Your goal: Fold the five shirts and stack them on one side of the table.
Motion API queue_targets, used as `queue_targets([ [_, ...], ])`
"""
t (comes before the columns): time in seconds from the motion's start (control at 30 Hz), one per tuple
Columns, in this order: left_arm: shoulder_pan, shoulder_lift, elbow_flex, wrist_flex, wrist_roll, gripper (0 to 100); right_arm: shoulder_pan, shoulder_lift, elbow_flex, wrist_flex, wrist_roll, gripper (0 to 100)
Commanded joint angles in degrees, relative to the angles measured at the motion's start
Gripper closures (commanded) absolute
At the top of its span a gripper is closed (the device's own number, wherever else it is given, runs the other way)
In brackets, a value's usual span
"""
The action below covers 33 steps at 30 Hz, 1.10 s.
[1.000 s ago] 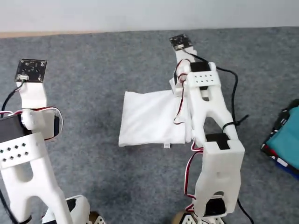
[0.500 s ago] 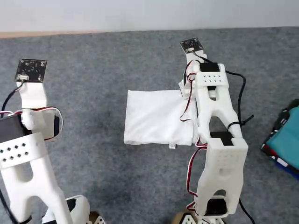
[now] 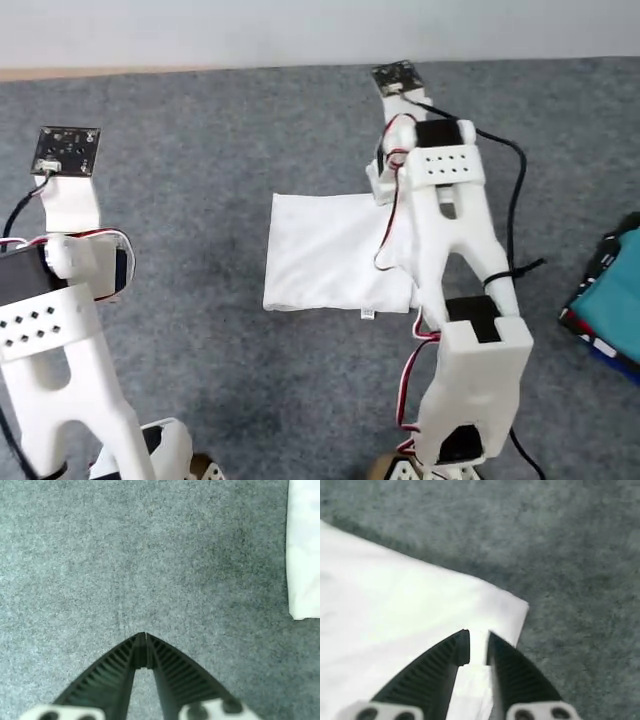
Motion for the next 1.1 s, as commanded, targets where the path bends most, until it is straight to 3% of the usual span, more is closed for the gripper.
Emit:
queue_targets([
  [0.0, -0.2, 0.1, -0.1, -0.8, -0.5, 99, -0.3, 1.0, -3.0, -0.4, -0.5, 97.8],
  [0.27, -0.3, 0.1, -0.1, 0.7, -0.5, 99, 6.2, 12.0, -3.2, -12.0, 6.2, 98.9],
  [0.4, -0.3, 0.1, -0.1, 0.8, -0.5, 99, 6.3, 12.2, -3.2, -12.2, 6.1, 98.9],
  [0.77, -0.4, -0.3, -0.1, 0.8, -0.5, 99, -2.9, -1.1, -3.2, 4.4, 4.5, 98.9],
  [0.9, -0.4, -0.4, -0.1, 0.8, -0.5, 99, -3.6, -5.1, -3.2, 12.6, -0.4, 98.9],
  [1.07, -0.4, -0.4, -0.1, 0.9, -0.4, 99, -3.5, -5.8, -2.9, 21.9, -1.1, 98.9],
])
